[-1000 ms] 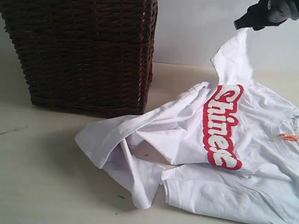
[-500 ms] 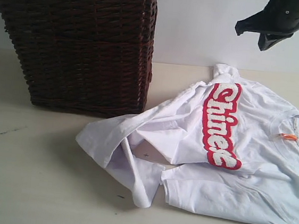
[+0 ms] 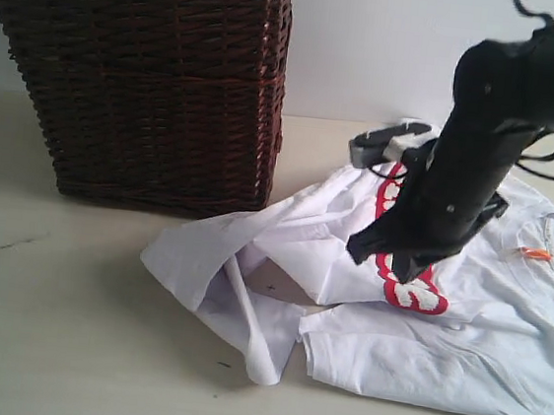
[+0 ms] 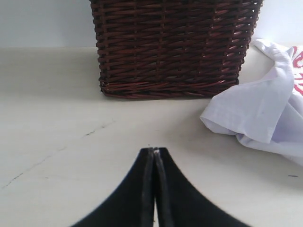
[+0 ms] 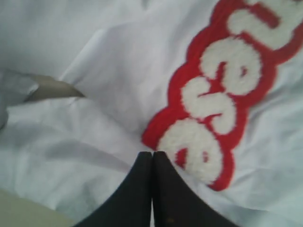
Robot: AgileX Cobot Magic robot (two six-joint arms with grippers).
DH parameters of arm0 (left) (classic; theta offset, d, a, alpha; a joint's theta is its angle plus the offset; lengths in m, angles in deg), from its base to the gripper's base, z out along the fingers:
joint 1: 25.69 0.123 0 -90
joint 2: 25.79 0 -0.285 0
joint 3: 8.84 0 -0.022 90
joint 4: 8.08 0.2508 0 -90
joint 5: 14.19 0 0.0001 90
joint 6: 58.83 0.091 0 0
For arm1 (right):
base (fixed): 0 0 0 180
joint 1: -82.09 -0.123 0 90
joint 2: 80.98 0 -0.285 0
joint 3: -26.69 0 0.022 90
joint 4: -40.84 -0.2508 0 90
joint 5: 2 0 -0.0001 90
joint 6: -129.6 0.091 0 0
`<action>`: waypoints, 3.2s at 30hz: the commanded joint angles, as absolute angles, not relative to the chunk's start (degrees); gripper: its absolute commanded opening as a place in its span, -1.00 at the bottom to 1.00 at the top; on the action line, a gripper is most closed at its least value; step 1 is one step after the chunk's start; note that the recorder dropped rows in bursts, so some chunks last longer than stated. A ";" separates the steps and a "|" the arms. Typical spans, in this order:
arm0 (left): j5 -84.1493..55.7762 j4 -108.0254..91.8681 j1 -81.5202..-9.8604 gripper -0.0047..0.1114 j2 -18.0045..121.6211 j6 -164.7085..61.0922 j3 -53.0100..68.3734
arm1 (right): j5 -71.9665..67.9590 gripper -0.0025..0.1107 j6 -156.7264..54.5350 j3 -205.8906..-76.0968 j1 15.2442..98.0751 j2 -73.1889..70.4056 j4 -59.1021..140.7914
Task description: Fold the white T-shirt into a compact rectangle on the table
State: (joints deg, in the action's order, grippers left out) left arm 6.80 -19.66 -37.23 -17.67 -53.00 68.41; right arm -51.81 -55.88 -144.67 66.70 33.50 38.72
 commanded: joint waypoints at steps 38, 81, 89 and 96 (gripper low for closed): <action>6.65 -19.72 -37.02 -0.92 -18.00 -53.13 68.37 | -61.70 -0.96 -67.08 -122.52 63.45 24.74 29.11; 6.65 -19.72 -37.02 -0.92 -18.00 -53.13 68.37 | -25.59 -0.96 -25.30 -124.51 92.07 32.30 63.32; 6.65 -19.72 -37.02 -0.92 -18.00 -53.13 68.37 | -19.88 -0.55 -57.31 -124.76 82.23 23.37 37.18; 6.65 -19.72 -37.02 -0.92 -18.00 -53.13 68.37 | -19.60 -0.24 -78.83 -127.90 68.85 20.47 26.94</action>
